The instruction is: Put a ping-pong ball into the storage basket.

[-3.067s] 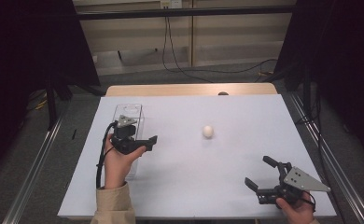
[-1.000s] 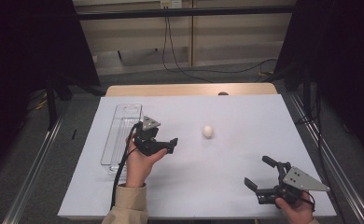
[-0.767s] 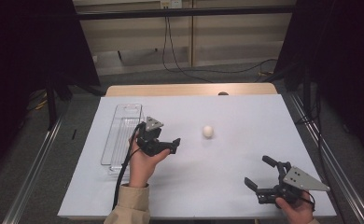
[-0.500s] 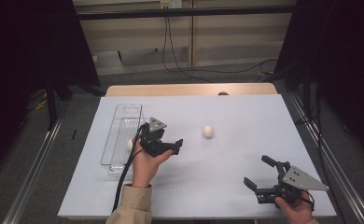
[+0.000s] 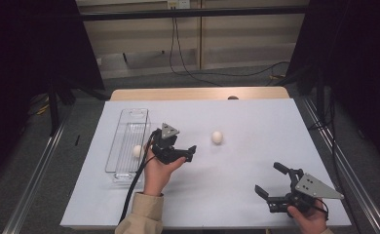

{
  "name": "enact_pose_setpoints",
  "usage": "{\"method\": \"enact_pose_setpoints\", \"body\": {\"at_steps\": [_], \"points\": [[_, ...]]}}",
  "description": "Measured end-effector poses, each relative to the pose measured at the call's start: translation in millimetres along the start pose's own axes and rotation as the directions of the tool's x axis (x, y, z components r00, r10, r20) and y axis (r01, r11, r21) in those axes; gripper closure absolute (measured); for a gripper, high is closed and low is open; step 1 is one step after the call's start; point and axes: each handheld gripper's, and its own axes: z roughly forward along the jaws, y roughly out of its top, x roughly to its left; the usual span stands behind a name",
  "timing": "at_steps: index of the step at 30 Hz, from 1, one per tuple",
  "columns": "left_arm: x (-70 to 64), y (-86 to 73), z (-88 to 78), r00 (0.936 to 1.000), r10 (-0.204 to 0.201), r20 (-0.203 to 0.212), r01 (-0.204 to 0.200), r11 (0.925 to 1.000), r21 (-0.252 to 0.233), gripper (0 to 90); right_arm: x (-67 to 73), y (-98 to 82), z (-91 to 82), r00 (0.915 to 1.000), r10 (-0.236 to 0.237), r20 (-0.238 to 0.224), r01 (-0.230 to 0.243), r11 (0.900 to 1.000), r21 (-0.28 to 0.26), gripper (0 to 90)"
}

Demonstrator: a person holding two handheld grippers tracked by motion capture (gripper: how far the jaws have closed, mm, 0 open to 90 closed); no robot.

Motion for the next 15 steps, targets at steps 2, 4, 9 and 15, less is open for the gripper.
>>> {"method": "enact_pose_setpoints", "body": {"at_steps": [2,4,9,15], "points": [[-0.1,-0.3,1.3,1.0000,0.001,0.002,-0.001,1.0000,0.000,8.6,-0.1,-0.1,0.0,1.0000,0.000,0.001,0.000,1.000,0.001,1.4],[-0.8,-0.6,2.6,1.0000,0.000,0.008,0.000,1.0000,0.007,8.4,-0.2,0.0,0.0,1.0000,0.000,0.001,0.000,1.000,0.000,1.4],[-2.9,-1.1,6.7,0.9999,-0.005,0.012,0.005,1.0000,-0.001,8.3,-0.4,-0.2,-0.1,1.0000,0.002,0.003,-0.002,1.000,0.001,1.4],[-4.6,-2.1,12.7,1.0000,-0.001,0.008,0.001,1.0000,0.003,7.7,-0.1,-0.2,-0.1,1.0000,0.001,0.001,-0.001,1.000,0.001,1.4]]}}
